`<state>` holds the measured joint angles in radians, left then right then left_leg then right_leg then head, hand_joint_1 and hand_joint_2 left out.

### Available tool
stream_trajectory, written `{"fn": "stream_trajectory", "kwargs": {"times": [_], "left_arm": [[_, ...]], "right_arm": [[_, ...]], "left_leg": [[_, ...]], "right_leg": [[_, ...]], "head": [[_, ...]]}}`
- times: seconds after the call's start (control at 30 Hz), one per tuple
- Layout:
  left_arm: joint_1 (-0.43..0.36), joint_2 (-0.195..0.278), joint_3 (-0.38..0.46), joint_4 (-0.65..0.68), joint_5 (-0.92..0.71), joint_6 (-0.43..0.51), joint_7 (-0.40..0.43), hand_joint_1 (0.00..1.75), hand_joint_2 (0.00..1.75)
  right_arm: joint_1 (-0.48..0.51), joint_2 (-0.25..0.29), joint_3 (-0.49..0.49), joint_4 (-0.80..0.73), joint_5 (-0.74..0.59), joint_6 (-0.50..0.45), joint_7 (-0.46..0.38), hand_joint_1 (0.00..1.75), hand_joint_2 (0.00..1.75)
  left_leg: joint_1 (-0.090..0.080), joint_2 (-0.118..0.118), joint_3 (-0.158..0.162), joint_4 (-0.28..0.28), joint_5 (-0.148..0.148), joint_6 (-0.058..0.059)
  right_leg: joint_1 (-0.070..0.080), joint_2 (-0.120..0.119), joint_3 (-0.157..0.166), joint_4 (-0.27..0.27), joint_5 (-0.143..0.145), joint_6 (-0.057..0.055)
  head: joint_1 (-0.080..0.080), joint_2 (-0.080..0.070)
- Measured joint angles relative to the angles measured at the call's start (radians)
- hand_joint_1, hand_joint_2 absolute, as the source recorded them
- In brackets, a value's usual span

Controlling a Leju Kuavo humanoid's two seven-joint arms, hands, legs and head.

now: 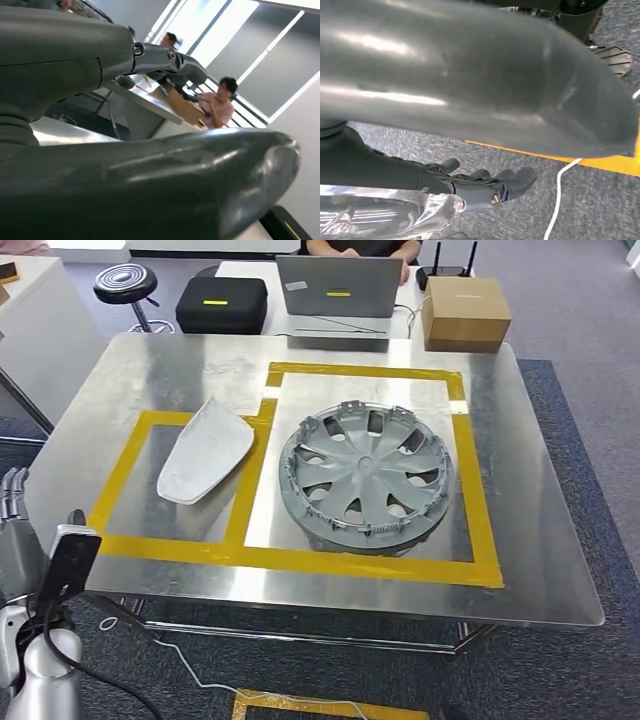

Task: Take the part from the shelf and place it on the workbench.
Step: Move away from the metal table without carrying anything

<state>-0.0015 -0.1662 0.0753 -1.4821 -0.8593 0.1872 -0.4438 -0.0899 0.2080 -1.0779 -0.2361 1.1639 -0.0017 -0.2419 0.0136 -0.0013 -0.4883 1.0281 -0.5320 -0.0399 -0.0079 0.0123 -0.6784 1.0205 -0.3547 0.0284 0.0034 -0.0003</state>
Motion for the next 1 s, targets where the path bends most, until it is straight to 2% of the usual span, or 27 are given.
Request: {"fn": "stream_trajectory", "kwargs": {"times": [0.03, 0.07, 0.13, 0.17, 0.2, 0.27, 0.3, 0.33, 0.37, 0.4, 0.43, 0.47, 0.5, 0.53, 0.57, 0.63, 0.67, 0.7, 0.73, 0.8, 0.83, 0.87, 0.9, 0.93, 0.97, 1.0], "left_arm": [[-0.001, -0.005, 0.037, 0.000, 0.004, 0.003, -0.004, 0.00, 0.00], [-0.001, -0.011, 0.075, 0.000, 0.008, 0.006, -0.006, 0.00, 0.00], [-0.002, -0.023, 0.156, 0.002, 0.014, 0.008, -0.007, 0.00, 0.00], [-0.003, -0.030, 0.195, 0.005, 0.017, 0.008, -0.007, 0.00, 0.00], [-0.006, -0.037, 0.235, 0.010, 0.020, 0.010, -0.006, 0.00, 0.00], [-0.014, -0.045, 0.312, 0.029, 0.031, 0.015, -0.005, 0.00, 0.00], [-0.018, -0.048, 0.349, 0.042, 0.037, 0.017, -0.006, 0.00, 0.00], [-0.022, -0.050, 0.384, 0.057, 0.041, 0.018, -0.008, 0.00, 0.00], [-0.025, -0.052, 0.415, 0.071, 0.042, 0.020, -0.007, 0.00, 0.00], [-0.029, -0.055, 0.441, 0.084, 0.042, 0.022, -0.003, 0.00, 0.00], [-0.035, -0.057, 0.468, 0.098, 0.041, 0.024, 0.004, 0.00, 0.00], [-0.043, -0.058, 0.494, 0.116, 0.039, 0.026, 0.013, 0.00, 0.00], [-0.054, -0.058, 0.524, 0.140, 0.037, 0.028, 0.021, 0.00, 0.00], [-0.066, -0.055, 0.557, 0.172, 0.032, 0.032, 0.027, 0.00, 0.00], [-0.078, -0.052, 0.591, 0.210, 0.024, 0.037, 0.032, 0.00, 0.00], [-0.098, -0.041, 0.657, 0.302, 0.008, 0.052, 0.036, 0.00, 0.00], [-0.103, -0.033, 0.686, 0.349, 0.000, 0.058, 0.037, 0.00, 0.00], [-0.108, -0.025, 0.713, 0.395, -0.006, 0.062, 0.038, 0.00, 0.00], [-0.113, -0.016, 0.737, 0.438, -0.011, 0.064, 0.038, 0.00, 0.00], [-0.123, 0.000, 0.774, 0.516, -0.019, 0.066, 0.039, 0.00, 0.00], [-0.126, 0.006, 0.787, 0.545, -0.021, 0.066, 0.039, 0.00, 0.00], [-0.127, 0.009, 0.796, 0.567, -0.022, 0.066, 0.039, 0.00, 0.00], [-0.129, 0.012, 0.803, 0.585, -0.024, 0.066, 0.041, 0.00, 0.00], [-0.133, 0.016, 0.809, 0.603, -0.029, 0.065, 0.047, 0.00, 0.00], [-0.137, 0.021, 0.816, 0.624, -0.037, 0.063, 0.055, 0.00, 0.00], [-0.143, 0.027, 0.823, 0.651, -0.047, 0.062, 0.066, 0.00, 0.00]], "right_arm": [[0.000, 0.001, -0.002, 0.000, 0.000, -0.001, 0.000, 0.00, 0.00], [0.001, 0.002, -0.005, 0.000, -0.001, -0.002, 0.000, 0.00, 0.00], [0.004, 0.004, -0.012, 0.000, -0.001, -0.002, 0.001, 0.00, 0.00], [0.006, 0.005, -0.015, 0.000, 0.000, -0.002, 0.001, 0.00, 0.00], [0.007, 0.005, -0.018, 0.000, 0.000, -0.003, 0.001, 0.00, 0.00], [0.007, 0.008, -0.021, 0.000, 0.001, -0.006, 0.001, 0.00, 0.00], [0.007, 0.009, -0.022, 0.000, 0.002, -0.009, 0.001, 0.00, 0.00], [0.007, 0.010, -0.024, 0.000, 0.003, -0.010, 0.000, 0.00, 0.00], [0.006, 0.012, -0.025, 0.000, 0.003, -0.011, 0.000, 0.00, 0.00], [0.006, 0.012, -0.026, 0.000, 0.004, -0.012, 0.000, 0.00, 0.00], [0.005, 0.013, -0.027, 0.000, 0.005, -0.011, 0.000, 0.00, 0.00], [0.003, 0.013, -0.027, 0.000, 0.006, -0.010, 0.000, 0.00, 0.00], [-0.001, 0.013, -0.028, 0.000, 0.009, -0.008, 0.000, 0.00, 0.00], [-0.004, 0.013, -0.029, -0.001, 0.011, -0.005, 0.001, 0.00, 0.00], [-0.006, 0.013, -0.030, -0.001, 0.014, -0.001, 0.001, 0.00, 0.00], [-0.006, 0.014, -0.032, -0.001, 0.019, 0.004, 0.004, 0.00, 0.00], [-0.006, 0.014, -0.034, -0.001, 0.021, 0.006, 0.005, 0.00, 0.00], [-0.006, 0.015, -0.035, -0.001, 0.023, 0.006, 0.006, 0.00, 0.00], [-0.006, 0.015, -0.036, -0.001, 0.025, 0.006, 0.006, 0.00, 0.00], [-0.006, 0.015, -0.037, -0.002, 0.028, 0.007, 0.006, 0.00, 0.00], [-0.006, 0.015, -0.038, -0.001, 0.029, 0.007, 0.007, 0.00, 0.00], [-0.006, 0.015, -0.038, -0.001, 0.030, 0.008, 0.007, 0.00, 0.00], [-0.005, 0.015, -0.038, -0.001, 0.031, 0.008, 0.008, 0.00, 0.00], [-0.004, 0.016, -0.038, -0.001, 0.032, 0.008, 0.008, 0.00, 0.00], [-0.004, 0.016, -0.038, -0.001, 0.032, 0.008, 0.008, 0.00, 0.00], [-0.005, 0.016, -0.038, -0.001, 0.033, 0.008, 0.008, 0.00, 0.00]], "left_leg": [[-0.001, 0.000, 0.020, -0.037, 0.003, 0.003], [-0.004, -0.001, 0.023, -0.051, 0.003, 0.008], [-0.005, 0.000, 0.010, -0.052, 0.018, 0.023], [-0.004, 0.001, 0.002, -0.052, 0.028, 0.031], [-0.003, 0.002, -0.007, -0.054, 0.039, 0.038], [-0.003, 0.002, -0.032, -0.054, 0.062, 0.046], [-0.004, 0.003, -0.046, -0.053, 0.073, 0.047], [-0.005, 0.003, -0.060, -0.052, 0.083, 0.047], [-0.006, 0.003, -0.074, -0.051, 0.094, 0.046], [-0.008, 0.003, -0.087, -0.051, 0.104, 0.045], [-0.008, 0.002, -0.098, -0.050, 0.114, 0.043], [-0.009, 0.002, -0.107, -0.050, 0.123, 0.039], [-0.010, 0.002, -0.114, -0.049, 0.131, 0.035], [-0.011, 0.002, -0.118, -0.049, 0.139, 0.029], [-0.011, 0.003, -0.120, -0.050, 0.147, 0.023], [-0.008, 0.004, -0.123, -0.052, 0.159, 0.010], [-0.006, 0.004, -0.128, -0.046, 0.149, 0.004], [-0.005, 0.003, -0.138, -0.025, 0.120, -0.001], [-0.004, 0.002, -0.154, 0.016, 0.075, -0.006], [-0.003, 0.002, -0.191, 0.142, -0.021, -0.014], [-0.003, 0.002, -0.203, 0.196, -0.045, -0.017], [-0.002, 0.002, -0.205, 0.230, -0.049, -0.019], [-0.002, 0.002, -0.197, 0.239, -0.037, -0.020], [0.000, 0.002, -0.177, 0.223, -0.013, -0.021], [0.002, 0.002, -0.143, 0.185, 0.013, -0.023], [0.005, 0.002, -0.094, 0.126, 0.029, -0.026]], "right_leg": [[0.001, 0.001, -0.004, -0.001, 0.009, 0.006], [0.001, 0.001, -0.005, -0.004, 0.019, 0.013], [-0.002, 0.000, -0.006, -0.013, 0.032, 0.025], [-0.003, -0.001, -0.012, -0.004, 0.016, 0.030], [-0.004, -0.002, -0.023, 0.024, -0.019, 0.034], [-0.004, -0.005, -0.055, 0.142, -0.125, 0.040], [-0.004, -0.005, -0.066, 0.208, -0.164, 0.042], [-0.003, -0.005, -0.067, 0.256, -0.181, 0.042], [-0.002, -0.004, -0.052, 0.273, -0.175, 0.040], [-0.001, -0.004, -0.020, 0.256, -0.154, 0.037], [0.001, -0.004, 0.029, 0.206, -0.131, 0.031], [0.004, -0.004, 0.087, 0.135, -0.123, 0.024], [0.006, -0.005, 0.139, 0.061, -0.127, 0.019], [0.009, -0.004, 0.174, 0.006, -0.137, 0.014], [0.012, -0.004, 0.190, -0.026, -0.148, 0.010], [0.013, -0.004, 0.183, -0.037, -0.138, -0.001], [0.012, -0.006, 0.178, -0.040, -0.128, -0.008], [0.011, -0.007, 0.170, -0.043, -0.116, -0.015], [0.009, -0.008, 0.158, -0.046, -0.103, -0.021], [0.009, -0.009, 0.129, -0.045, -0.078, -0.024], [0.009, -0.009, 0.114, -0.044, -0.067, -0.023], [0.009, -0.009, 0.100, -0.043, -0.058, -0.022], [0.008, -0.010, 0.089, -0.042, -0.049, -0.020], [0.007, -0.010, 0.077, -0.040, -0.041, -0.018], [0.005, -0.011, 0.063, -0.038, -0.032, -0.015], [0.005, -0.011, 0.050, -0.035, -0.023, -0.010]], "head": [[-0.001, 0.000], [-0.002, 0.000], [-0.005, 0.000], [-0.003, 0.000], [-0.002, 0.000], [0.001, 0.000], [0.001, 0.000], [0.001, 0.000], [0.001, 0.000], [0.001, 0.000], [0.001, 0.000], [0.001, 0.000], [0.000, 0.000], [0.000, 0.000], [-0.001, 0.000], [0.000, 0.000], [-0.001, 0.000], [-0.003, 0.000], [-0.005, 0.000], [-0.009, 0.000], [-0.009, 0.000], [-0.009, 0.000], [-0.010, 0.000], [-0.009, 0.000], [-0.009, 0.000], [-0.010, 0.000]]}}
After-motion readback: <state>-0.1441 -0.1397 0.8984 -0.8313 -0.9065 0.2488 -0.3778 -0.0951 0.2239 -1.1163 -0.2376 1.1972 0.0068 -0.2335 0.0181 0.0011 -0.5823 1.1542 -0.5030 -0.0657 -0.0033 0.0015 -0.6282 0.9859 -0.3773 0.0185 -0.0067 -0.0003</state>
